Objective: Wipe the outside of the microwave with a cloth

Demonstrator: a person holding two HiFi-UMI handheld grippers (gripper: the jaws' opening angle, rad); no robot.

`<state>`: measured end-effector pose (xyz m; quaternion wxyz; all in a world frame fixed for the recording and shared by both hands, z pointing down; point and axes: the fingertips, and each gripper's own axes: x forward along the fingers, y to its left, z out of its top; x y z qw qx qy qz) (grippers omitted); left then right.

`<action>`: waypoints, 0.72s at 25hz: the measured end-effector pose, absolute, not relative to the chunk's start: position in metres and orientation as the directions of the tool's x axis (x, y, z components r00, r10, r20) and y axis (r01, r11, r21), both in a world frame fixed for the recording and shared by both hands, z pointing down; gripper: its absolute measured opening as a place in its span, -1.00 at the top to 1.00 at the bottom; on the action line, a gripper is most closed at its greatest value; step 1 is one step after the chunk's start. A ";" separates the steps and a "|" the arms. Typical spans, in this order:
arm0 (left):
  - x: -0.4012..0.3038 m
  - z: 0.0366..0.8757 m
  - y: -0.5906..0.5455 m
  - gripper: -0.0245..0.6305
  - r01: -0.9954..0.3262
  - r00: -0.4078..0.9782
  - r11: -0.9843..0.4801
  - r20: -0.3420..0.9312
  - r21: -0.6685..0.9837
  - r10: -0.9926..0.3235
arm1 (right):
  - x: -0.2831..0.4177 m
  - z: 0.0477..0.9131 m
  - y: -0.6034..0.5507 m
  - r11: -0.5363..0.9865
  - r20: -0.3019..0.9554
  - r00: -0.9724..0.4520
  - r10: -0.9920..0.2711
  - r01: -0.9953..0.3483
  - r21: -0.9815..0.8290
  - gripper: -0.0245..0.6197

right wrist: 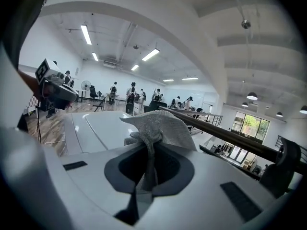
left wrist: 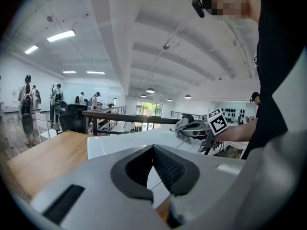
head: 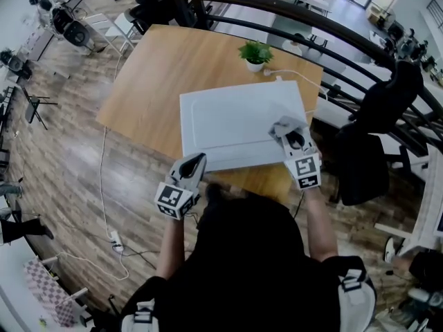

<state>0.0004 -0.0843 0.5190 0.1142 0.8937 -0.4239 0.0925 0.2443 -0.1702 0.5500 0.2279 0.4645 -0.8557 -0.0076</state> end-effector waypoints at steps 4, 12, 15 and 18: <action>0.019 0.519 -0.079 0.93 -0.792 0.605 -0.599 0.277 0.117 -0.746 | 0.259 0.546 -0.160 0.569 0.341 -0.482 -0.807 -0.788 0.234 0.88; 0.050 0.520 -0.064 0.93 -0.806 0.585 -0.583 0.282 0.098 -0.761 | 0.283 0.554 -0.137 0.594 0.319 -0.520 -0.792 -0.778 0.205 0.88; 0.058 0.523 -0.058 0.93 -0.812 0.577 -0.576 0.284 0.094 -0.766 | 0.289 0.557 -0.133 0.593 0.302 -0.527 -0.794 -0.781 0.196 0.88; 0.059 0.525 -0.052 0.93 -0.820 0.565 -0.565 0.291 0.093 -0.772 | 0.289 0.558 -0.130 0.598 0.300 -0.535 -0.790 -0.779 0.186 0.88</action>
